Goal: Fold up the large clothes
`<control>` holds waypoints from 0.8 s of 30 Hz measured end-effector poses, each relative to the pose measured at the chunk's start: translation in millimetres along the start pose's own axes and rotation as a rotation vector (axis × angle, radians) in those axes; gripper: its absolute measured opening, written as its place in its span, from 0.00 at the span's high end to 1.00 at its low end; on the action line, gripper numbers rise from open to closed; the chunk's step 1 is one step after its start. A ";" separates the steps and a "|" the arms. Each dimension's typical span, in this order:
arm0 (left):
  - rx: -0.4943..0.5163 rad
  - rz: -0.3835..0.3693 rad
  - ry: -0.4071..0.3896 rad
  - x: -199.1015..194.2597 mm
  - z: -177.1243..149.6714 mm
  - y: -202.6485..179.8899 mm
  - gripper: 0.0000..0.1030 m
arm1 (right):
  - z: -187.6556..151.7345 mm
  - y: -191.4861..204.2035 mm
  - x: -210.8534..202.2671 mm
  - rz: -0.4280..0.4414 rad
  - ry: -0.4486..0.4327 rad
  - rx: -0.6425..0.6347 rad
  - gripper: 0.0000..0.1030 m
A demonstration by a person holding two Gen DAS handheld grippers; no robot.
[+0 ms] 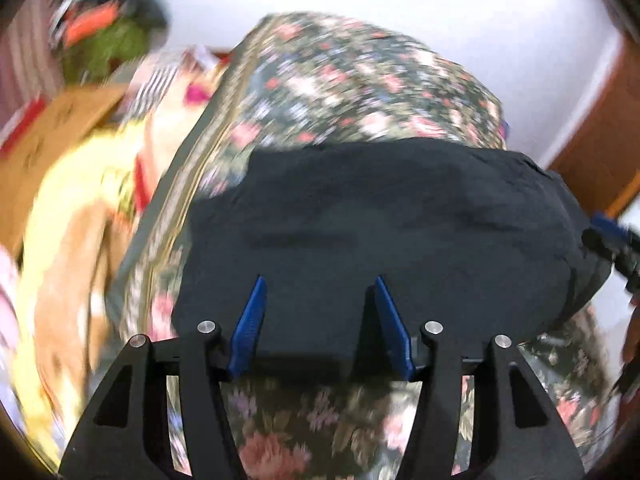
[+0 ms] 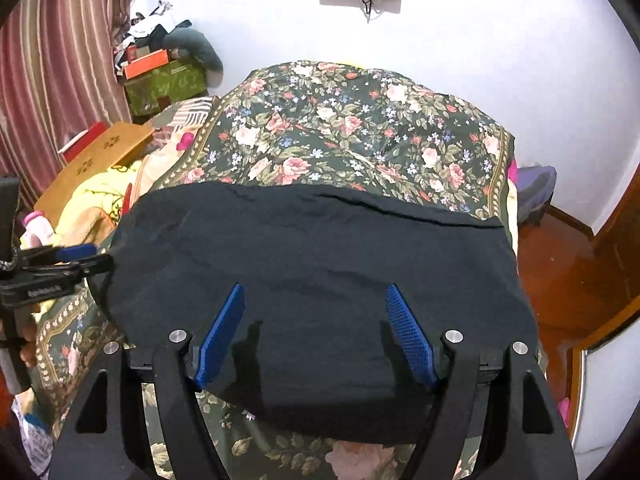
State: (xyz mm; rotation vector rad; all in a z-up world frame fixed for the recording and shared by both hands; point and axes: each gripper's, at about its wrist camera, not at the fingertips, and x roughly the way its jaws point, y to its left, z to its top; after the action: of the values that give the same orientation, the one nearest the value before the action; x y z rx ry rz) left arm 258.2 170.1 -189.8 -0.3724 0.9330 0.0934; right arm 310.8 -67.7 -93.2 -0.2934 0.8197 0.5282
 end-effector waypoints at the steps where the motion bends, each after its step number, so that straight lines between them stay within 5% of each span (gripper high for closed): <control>1: -0.033 -0.006 0.014 1.5 -2.2 7.5 0.43 | -1.5 1.2 4.7 -0.005 0.017 0.000 0.31; 11: -0.316 -0.124 0.094 11.8 -30.5 56.4 0.36 | -16.3 -2.1 28.2 -0.013 0.073 0.010 0.30; 18: -0.646 -0.345 0.150 33.0 -57.8 88.2 0.24 | -18.9 -0.9 29.4 -0.012 0.070 0.008 0.27; 24: -0.770 -0.472 0.160 55.9 -57.8 93.2 0.24 | -19.0 0.3 29.9 -0.010 0.070 0.007 0.25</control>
State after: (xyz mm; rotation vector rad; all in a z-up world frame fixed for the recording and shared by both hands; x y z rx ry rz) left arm 225.1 232.1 -290.8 -1.3184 0.9178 -0.0150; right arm 315.8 -66.0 -128.2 -0.3107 0.8875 0.5075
